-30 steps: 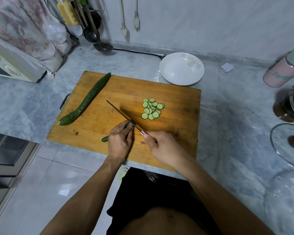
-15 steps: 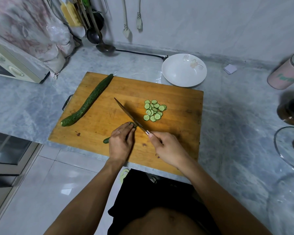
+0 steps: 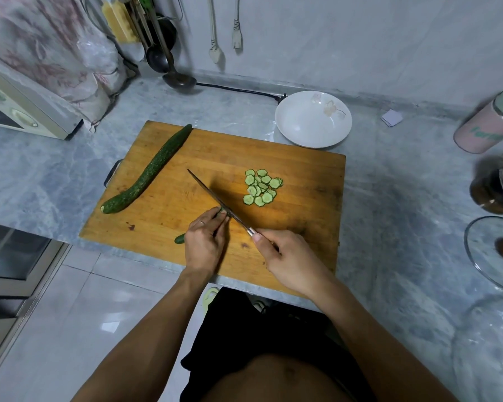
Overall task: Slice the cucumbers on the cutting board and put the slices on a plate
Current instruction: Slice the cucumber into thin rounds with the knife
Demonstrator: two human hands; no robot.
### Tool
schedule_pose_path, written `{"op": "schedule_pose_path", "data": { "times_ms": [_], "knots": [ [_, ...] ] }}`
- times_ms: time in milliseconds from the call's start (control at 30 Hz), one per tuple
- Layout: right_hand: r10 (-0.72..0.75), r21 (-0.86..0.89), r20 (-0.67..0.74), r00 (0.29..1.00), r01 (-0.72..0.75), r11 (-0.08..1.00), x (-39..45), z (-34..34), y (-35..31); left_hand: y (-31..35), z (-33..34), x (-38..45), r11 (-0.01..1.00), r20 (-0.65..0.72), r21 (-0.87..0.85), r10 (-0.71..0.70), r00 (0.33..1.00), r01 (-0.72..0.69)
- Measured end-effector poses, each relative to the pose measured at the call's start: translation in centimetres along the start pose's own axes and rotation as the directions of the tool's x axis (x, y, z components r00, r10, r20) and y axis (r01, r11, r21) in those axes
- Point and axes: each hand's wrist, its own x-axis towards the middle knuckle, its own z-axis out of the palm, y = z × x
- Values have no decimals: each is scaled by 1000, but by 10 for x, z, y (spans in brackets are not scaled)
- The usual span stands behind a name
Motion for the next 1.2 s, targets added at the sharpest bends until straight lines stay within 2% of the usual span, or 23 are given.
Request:
{"op": "schedule_pose_path", "data": {
  "times_ms": [200,400,667,1200],
  "knots": [
    [26,56,49,998,-29,998,6,-3,-7,-6,3,-1,1000,7,15,18,1000,-18],
    [31,-18,-6,1000,-31,999,22,14,-2,-6,6,-1,1000,-2,16,-2,1000,2],
    [41,-44,-9,999,-42,998,21,11,-1,-5,-7,1,1000,73,8,19,997,-19],
    [-24,-45,24,999,25,999,-1,1,-6,2,-6,1,1000,97,-2,8,995,-8]
  ]
}}
